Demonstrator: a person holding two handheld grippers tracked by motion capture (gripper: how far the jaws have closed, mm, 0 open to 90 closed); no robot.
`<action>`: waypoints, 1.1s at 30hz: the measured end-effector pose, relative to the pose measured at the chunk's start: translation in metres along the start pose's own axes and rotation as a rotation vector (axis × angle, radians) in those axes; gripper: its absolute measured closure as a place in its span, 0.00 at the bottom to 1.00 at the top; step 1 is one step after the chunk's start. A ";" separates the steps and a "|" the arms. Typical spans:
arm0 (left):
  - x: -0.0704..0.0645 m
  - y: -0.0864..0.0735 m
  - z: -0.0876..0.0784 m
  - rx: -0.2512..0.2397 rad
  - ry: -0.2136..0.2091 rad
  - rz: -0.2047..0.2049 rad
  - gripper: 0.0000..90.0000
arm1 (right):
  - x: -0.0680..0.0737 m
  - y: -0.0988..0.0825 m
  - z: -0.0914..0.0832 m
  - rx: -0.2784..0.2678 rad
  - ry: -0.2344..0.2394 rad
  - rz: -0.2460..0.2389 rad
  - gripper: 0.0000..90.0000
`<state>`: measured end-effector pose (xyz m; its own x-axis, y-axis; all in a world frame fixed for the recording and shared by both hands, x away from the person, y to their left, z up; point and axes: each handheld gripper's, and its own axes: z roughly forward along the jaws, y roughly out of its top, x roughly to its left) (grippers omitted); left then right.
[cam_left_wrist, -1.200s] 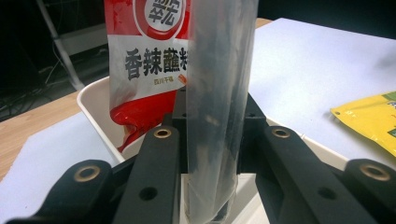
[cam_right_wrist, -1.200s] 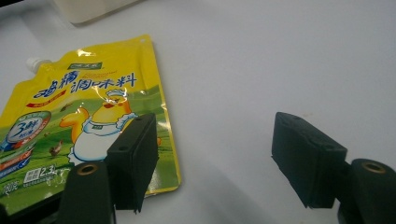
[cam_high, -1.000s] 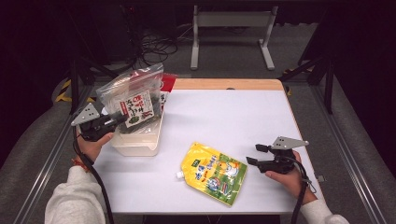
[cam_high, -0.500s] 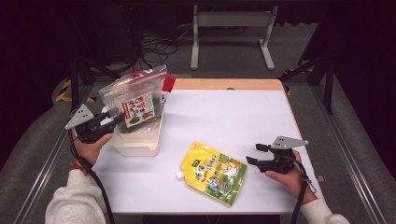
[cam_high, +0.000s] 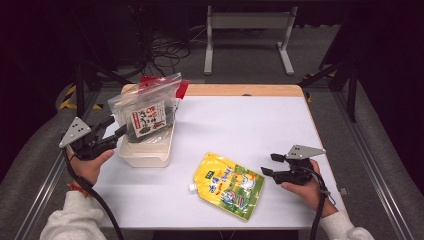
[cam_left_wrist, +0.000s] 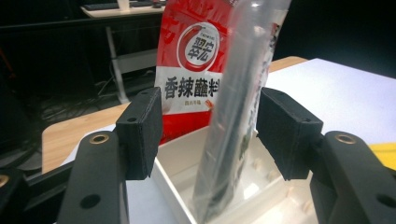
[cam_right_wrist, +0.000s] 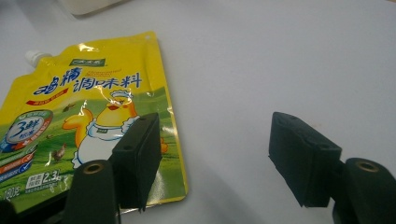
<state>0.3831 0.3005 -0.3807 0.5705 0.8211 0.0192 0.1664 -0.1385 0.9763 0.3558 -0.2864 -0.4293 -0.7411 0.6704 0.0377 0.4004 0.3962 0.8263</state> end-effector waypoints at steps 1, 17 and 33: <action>-0.003 -0.001 -0.003 0.004 0.004 0.004 0.46 | 0.000 0.000 0.000 0.000 0.001 0.002 0.38; -0.075 -0.021 -0.049 0.091 -0.083 0.055 0.40 | 0.008 0.007 -0.001 0.017 0.021 -0.042 0.51; -0.172 -0.056 0.010 0.401 -0.471 0.111 0.56 | 0.026 -0.013 -0.011 0.096 0.053 -0.098 0.71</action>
<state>0.2836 0.1619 -0.4411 0.8797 0.4703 -0.0704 0.3223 -0.4807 0.8155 0.3256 -0.2812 -0.4324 -0.8055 0.5925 -0.0089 0.3724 0.5177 0.7703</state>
